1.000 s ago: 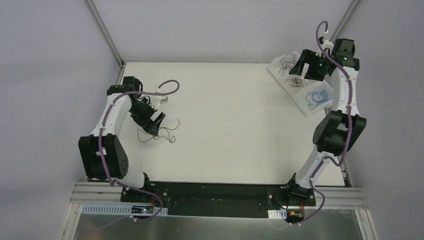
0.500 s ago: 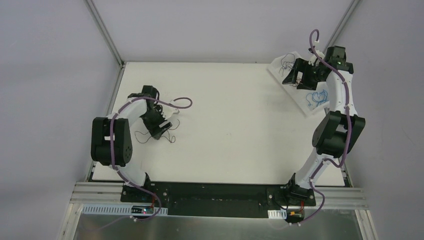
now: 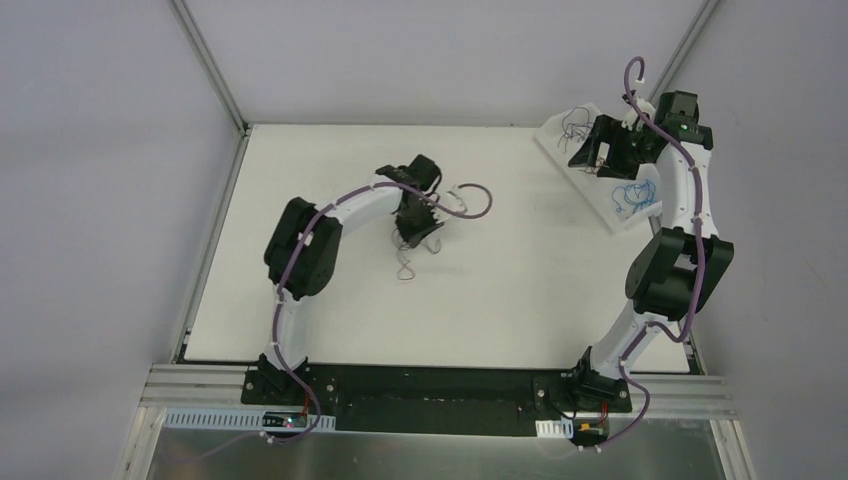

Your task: Untangle the cables

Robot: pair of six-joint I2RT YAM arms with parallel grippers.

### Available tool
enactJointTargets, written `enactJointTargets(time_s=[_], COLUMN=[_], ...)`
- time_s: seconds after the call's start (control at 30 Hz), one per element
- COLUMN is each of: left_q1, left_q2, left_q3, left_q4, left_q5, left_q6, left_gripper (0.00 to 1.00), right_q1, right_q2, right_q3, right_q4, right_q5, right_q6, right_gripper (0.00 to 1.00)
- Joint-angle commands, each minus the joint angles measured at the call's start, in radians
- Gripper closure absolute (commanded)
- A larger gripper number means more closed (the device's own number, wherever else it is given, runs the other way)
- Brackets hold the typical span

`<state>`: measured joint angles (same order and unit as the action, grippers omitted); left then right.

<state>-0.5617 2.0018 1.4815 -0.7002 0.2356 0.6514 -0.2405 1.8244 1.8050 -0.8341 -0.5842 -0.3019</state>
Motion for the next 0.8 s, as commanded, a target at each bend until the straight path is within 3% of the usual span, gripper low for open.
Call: enactJointTargets(time_s=[0.0, 0.07, 0.17, 0.2, 0.33, 0.5, 0.63, 0.77], left_q1=[-0.071, -0.054, -0.008, 0.014, 0.125, 0.279, 0.39, 0.426], left_q2=[0.13, 0.145, 0.082, 0.056, -0.047, -0.162, -0.229, -0.286], left_q3=[0.358, 0.451, 0.446, 0.435, 0.356, 0.229, 0.145, 0.081], left_q4=[0.01, 0.003, 0.003, 0.004, 0.017, 0.026, 0.025, 0.017], left_q5=[0.038, 0.055, 0.201, 0.255, 0.401, 0.372, 0.395, 0.407], left_q6=[-0.374, -0.449, -0.512, -0.542, -0.647, -0.648, -0.684, -0.661], left_gripper=[0.7, 0.38, 0.09, 0.05, 0.01, 0.01, 0.01, 0.01], right_q1=[-0.003, 0.004, 0.039, 0.054, 0.154, 0.358, 0.507, 0.577], right_q2=[-0.013, -0.009, -0.01, -0.013, -0.042, -0.071, -0.045, 0.04], right_q3=[0.027, 0.031, 0.017, 0.004, -0.061, -0.173, -0.213, -0.178], right_q4=[-0.021, -0.053, -0.112, -0.119, -0.108, 0.01, 0.058, 0.061], right_q5=[-0.037, -0.055, -0.07, -0.065, -0.02, 0.128, 0.15, 0.135], right_q6=[0.028, 0.018, -0.048, -0.068, -0.156, -0.224, -0.365, -0.525], right_gripper=[0.1, 0.09, 0.09, 0.09, 0.07, 0.06, 0.03, 0.02])
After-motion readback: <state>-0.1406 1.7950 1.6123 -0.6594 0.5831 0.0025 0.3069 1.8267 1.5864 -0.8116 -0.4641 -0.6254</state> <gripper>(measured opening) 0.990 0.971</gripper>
